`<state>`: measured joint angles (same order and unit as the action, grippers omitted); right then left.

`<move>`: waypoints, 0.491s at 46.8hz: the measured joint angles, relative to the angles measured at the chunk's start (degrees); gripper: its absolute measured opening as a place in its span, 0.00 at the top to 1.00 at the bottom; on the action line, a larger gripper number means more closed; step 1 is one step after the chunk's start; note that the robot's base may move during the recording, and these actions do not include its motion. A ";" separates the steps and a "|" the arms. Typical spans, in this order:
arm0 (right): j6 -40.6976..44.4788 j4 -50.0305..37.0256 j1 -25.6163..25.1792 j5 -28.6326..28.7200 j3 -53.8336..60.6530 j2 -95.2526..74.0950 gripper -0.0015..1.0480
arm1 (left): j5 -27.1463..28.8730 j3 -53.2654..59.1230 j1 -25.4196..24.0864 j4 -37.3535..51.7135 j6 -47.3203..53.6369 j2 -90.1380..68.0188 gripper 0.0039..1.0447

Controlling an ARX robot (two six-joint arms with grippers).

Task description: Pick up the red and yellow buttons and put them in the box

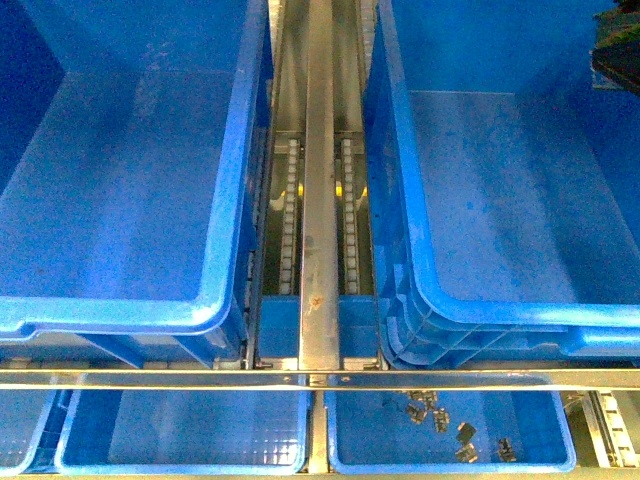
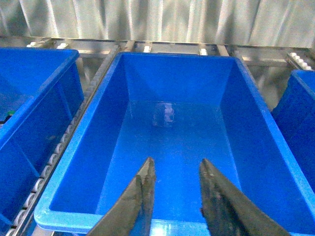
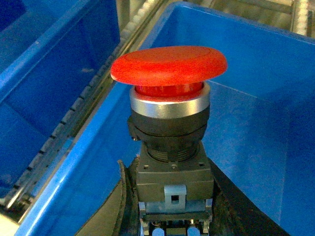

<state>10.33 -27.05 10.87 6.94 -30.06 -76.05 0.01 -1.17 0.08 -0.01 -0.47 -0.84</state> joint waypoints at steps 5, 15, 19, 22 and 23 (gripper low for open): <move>-0.24 -1.31 -0.92 -0.04 -4.85 -6.67 0.75 | -0.02 0.00 0.00 0.00 0.00 0.00 0.57; -1.79 -0.39 -2.10 -1.64 -18.40 -22.18 0.75 | -0.02 0.00 0.00 0.00 0.00 0.00 0.26; -2.58 1.36 -2.40 -2.54 -24.15 -28.24 0.75 | -0.02 0.00 0.00 0.00 0.00 0.00 0.12; -4.79 3.08 -2.75 -4.02 -28.98 -33.29 0.75 | -0.02 0.00 0.00 0.00 0.09 0.00 0.06; -5.35 3.54 -2.86 -4.59 -30.25 -34.64 0.75 | -0.02 0.00 0.00 0.00 0.09 0.00 0.07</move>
<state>4.97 -23.51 8.01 2.35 -60.31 -110.69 -0.01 -1.17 0.08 -0.01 -0.38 -0.84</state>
